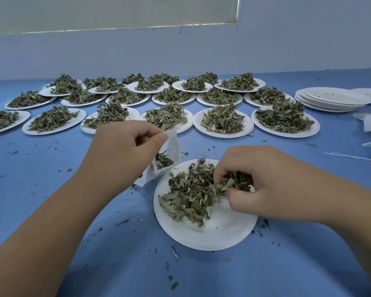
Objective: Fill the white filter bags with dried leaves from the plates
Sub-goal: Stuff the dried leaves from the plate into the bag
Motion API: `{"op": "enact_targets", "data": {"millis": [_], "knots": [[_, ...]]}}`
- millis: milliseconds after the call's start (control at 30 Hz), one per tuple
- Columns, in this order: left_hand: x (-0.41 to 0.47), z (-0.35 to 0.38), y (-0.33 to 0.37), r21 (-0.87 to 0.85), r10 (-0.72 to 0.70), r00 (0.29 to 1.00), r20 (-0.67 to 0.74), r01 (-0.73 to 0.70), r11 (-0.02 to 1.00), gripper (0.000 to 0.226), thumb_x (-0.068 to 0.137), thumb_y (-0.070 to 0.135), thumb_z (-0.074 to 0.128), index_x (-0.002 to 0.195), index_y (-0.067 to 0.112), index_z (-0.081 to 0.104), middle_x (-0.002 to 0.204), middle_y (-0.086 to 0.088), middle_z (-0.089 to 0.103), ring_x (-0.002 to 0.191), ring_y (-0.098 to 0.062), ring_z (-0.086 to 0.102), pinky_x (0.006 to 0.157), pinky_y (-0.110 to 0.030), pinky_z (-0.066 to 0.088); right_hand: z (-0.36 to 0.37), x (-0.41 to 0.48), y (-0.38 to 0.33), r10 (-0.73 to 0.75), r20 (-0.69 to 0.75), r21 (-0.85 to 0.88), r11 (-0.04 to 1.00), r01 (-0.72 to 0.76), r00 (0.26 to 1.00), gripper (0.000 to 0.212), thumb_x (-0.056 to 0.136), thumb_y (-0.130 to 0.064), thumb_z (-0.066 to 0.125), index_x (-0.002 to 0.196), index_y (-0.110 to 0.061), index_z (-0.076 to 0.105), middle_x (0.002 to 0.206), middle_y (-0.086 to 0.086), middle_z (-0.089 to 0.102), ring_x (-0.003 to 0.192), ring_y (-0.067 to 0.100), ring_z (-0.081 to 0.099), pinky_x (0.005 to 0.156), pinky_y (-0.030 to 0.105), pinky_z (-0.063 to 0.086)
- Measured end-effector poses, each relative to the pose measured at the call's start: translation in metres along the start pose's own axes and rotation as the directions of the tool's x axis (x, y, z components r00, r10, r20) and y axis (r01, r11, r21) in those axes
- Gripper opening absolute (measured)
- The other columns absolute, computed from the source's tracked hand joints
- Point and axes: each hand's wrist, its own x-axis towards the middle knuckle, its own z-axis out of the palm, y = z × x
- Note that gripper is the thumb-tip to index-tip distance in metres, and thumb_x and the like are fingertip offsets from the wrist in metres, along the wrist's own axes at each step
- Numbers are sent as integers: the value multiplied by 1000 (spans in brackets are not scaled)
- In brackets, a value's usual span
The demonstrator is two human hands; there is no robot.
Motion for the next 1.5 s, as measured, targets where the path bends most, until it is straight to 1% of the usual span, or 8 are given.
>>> {"op": "enact_targets", "data": {"millis": [133, 300, 567, 633, 800, 933, 1100, 1500], "knots": [[0, -1, 0, -2, 2, 1000, 7, -2, 1000, 15, 90, 24, 65, 77, 27, 72, 59, 5, 60, 41, -10, 52, 41, -10, 38, -4, 1, 1, 18, -15, 106, 994, -16, 1000, 15, 77, -33, 57, 90, -39, 63, 92, -20, 58, 77, 2, 55, 65, 12, 40], [-1, 0, 1, 23, 12, 1000, 6, -13, 1000, 14, 89, 24, 66, 76, 25, 72, 60, 6, 60, 46, -8, 52, 45, -12, 40, -7, 3, 3, 55, -41, 304, 952, -40, 998, 19, 75, -36, 55, 91, -40, 64, 72, -12, 61, 58, 6, 52, 55, 26, 47], [-2, 4, 4, 33, 34, 998, 60, -36, 999, 15, 89, 20, 65, 77, 18, 73, 60, 3, 58, 49, -14, 53, 48, -23, 42, -11, 14, -4, 52, -209, 489, 870, 58, 977, 16, 78, -25, 58, 89, -31, 67, 57, -14, 53, 50, -2, 46, 52, 9, 38], [-2, 4, 3, 26, 31, 997, 69, -33, 999, 16, 89, 21, 65, 75, 19, 72, 59, 1, 58, 49, -16, 53, 48, -21, 42, -14, 18, -10, 54, -265, 471, 879, 81, 963, 16, 77, -26, 59, 88, -32, 68, 58, -12, 55, 51, -1, 48, 53, 11, 41], [-1, 4, 2, -40, 8, 997, 77, -5, 999, 15, 89, 21, 66, 75, 20, 72, 55, -1, 56, 39, -14, 52, 42, -11, 37, -13, 31, -29, -22, -249, 392, 912, 121, 968, 15, 77, -27, 58, 89, -33, 67, 72, 0, 63, 66, 25, 58, 61, 39, 50], [0, 3, 1, -125, -26, 995, 100, 38, 991, 18, 89, 18, 64, 73, 18, 73, 48, -7, 51, 33, -14, 53, 38, -8, 32, -4, 38, -33, -50, -230, 303, 945, 121, 972, 15, 80, -26, 62, 83, -41, 66, 77, -11, 63, 68, 13, 58, 63, 31, 50], [0, 5, 0, -151, -38, 990, 132, 58, 987, 20, 90, 20, 66, 72, 21, 72, 50, -10, 55, 33, -15, 55, 39, -13, 37, 7, 39, -32, -79, -252, 114, 987, 111, 964, 18, 81, -23, 65, 91, -38, 64, 81, -22, 56, 87, -4, 52, 73, 3, 32], [0, 4, 2, -215, -52, 983, 179, 90, 972, 20, 91, 23, 65, 73, 24, 74, 41, -2, 52, 33, -14, 53, 43, -12, 37, 22, 36, -39, -60, -361, -74, 997, 36, 931, 10, 82, -22, 65, 91, -25, 67, 83, -15, 52, 80, -2, 47, 67, 8, 31]]}}
